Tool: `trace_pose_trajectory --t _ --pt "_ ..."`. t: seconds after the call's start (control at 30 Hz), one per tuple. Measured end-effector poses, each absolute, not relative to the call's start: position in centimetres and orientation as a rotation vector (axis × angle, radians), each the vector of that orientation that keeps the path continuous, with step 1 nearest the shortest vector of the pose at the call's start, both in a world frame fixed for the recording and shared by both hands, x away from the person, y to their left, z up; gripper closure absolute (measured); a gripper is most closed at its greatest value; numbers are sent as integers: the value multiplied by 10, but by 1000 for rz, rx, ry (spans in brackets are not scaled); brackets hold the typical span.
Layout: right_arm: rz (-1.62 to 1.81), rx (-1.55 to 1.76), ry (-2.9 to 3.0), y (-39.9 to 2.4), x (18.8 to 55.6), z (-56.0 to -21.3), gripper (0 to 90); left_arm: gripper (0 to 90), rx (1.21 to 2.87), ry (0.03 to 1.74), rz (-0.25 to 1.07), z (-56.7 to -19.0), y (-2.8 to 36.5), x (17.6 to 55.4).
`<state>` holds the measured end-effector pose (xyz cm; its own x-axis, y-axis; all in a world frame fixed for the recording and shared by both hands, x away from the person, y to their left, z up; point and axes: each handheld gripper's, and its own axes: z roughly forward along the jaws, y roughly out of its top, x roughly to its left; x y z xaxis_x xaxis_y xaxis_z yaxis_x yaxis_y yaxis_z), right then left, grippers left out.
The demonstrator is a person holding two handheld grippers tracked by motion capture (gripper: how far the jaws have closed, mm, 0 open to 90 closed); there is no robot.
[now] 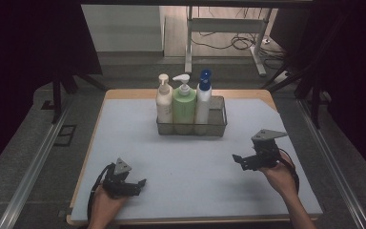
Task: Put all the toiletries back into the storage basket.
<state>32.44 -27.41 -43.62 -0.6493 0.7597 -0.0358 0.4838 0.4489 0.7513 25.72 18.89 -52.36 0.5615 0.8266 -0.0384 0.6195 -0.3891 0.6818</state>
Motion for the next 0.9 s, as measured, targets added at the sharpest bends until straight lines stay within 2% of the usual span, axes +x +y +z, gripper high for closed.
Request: trace_pose_trajectory --t 0.43,0.9 --pt "1056 1107 2326 -287 291 -465 0 122 2139 1153 407 -524 189 257" --pt "1001 1166 2336 -296 282 -506 0 122 2139 1152 408 -524 189 257"
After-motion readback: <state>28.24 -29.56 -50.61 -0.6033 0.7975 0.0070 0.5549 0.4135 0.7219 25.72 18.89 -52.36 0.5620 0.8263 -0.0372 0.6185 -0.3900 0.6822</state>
